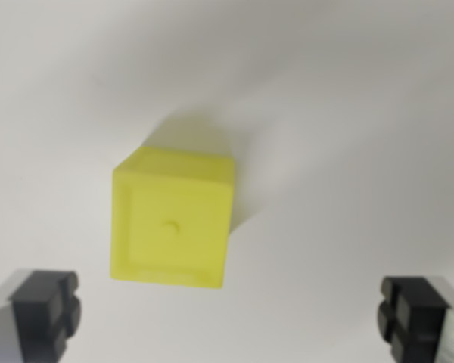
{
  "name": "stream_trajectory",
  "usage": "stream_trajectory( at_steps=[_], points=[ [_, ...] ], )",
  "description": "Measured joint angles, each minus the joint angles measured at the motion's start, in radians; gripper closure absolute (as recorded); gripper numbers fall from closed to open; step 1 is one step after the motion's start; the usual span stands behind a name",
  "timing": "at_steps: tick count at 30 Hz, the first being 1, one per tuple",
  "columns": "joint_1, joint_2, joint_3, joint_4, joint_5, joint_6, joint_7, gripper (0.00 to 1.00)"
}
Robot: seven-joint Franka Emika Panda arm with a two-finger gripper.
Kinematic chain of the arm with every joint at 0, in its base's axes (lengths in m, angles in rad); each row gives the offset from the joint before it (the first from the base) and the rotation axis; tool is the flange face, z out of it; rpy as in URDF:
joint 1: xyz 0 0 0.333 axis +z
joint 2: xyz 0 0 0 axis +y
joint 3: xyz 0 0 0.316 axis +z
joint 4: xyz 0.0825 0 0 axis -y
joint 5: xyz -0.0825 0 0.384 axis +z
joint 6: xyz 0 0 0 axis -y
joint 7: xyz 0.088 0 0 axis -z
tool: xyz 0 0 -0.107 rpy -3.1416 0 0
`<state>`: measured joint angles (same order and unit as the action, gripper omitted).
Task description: Pick yellow cube
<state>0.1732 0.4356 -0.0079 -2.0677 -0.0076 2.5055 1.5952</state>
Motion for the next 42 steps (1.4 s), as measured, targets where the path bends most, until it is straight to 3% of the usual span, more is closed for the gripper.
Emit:
stream_trajectory(
  at_steps=[21,42],
  points=[
    [0.053,0.127,0.000,0.045,0.012,0.078,0.156,0.00],
    [0.055,0.240,0.000,0.080,0.017,0.156,0.168,0.00]
  ],
)
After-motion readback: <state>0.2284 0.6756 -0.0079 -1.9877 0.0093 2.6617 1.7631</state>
